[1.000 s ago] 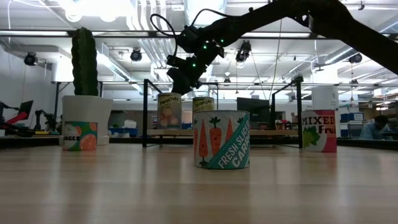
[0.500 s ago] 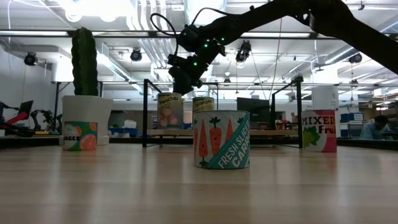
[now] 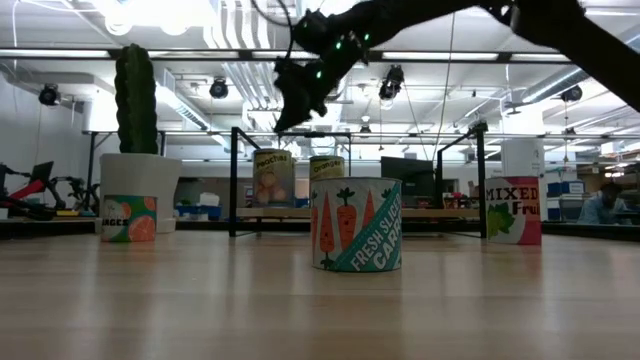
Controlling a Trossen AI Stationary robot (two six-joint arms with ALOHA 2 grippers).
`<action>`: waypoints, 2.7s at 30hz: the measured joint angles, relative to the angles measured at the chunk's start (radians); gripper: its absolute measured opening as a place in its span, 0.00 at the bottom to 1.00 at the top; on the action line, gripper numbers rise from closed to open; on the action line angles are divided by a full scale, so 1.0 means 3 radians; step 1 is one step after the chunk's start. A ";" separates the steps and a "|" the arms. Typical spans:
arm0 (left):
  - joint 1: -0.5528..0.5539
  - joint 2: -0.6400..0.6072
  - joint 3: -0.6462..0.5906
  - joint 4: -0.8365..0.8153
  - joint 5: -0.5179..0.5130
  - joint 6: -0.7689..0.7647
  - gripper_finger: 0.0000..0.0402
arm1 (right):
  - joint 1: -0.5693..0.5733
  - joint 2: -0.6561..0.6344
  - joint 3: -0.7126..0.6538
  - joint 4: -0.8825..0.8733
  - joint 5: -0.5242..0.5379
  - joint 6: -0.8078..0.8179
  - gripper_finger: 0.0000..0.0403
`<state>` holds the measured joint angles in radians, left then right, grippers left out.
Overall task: Pick and place cans onto a shelf
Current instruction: Put the canned tomatoes on the shelf
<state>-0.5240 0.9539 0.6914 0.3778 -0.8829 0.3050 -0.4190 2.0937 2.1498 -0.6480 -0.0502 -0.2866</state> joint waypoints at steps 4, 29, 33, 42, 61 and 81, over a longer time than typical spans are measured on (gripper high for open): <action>0.0000 0.0000 0.0000 -0.0007 0.0000 0.0000 0.82 | 0.0135 -0.0251 -0.0013 -0.0263 -0.0008 0.0074 0.02; -0.0001 0.0003 0.0000 -0.0070 0.0009 -0.0304 0.82 | 0.1338 -0.2326 -0.2740 -0.1545 0.0037 0.2389 0.02; 0.0000 0.0008 0.0000 -0.0068 0.0009 -0.0324 0.82 | 0.1255 -0.2787 -0.3293 -0.1837 0.0298 0.3019 0.02; 0.0000 0.0008 0.0000 -0.0067 0.0009 -0.0324 0.82 | 0.1236 -0.3497 -0.3896 -0.1810 0.0380 0.3627 0.02; -0.0126 0.0435 0.0000 -0.0755 0.0022 -0.2702 0.82 | 0.1844 -0.3396 -0.4093 0.0078 0.0866 0.2342 0.02; -0.0727 0.2314 0.2461 -0.5602 0.2964 -0.7095 0.76 | 0.1877 -0.3297 -0.4028 0.1665 0.1044 0.0535 0.02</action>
<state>-0.7422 1.6479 1.4296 -1.3028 0.0064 -1.8234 0.1440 1.1046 0.9415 -0.1486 0.2630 -0.1261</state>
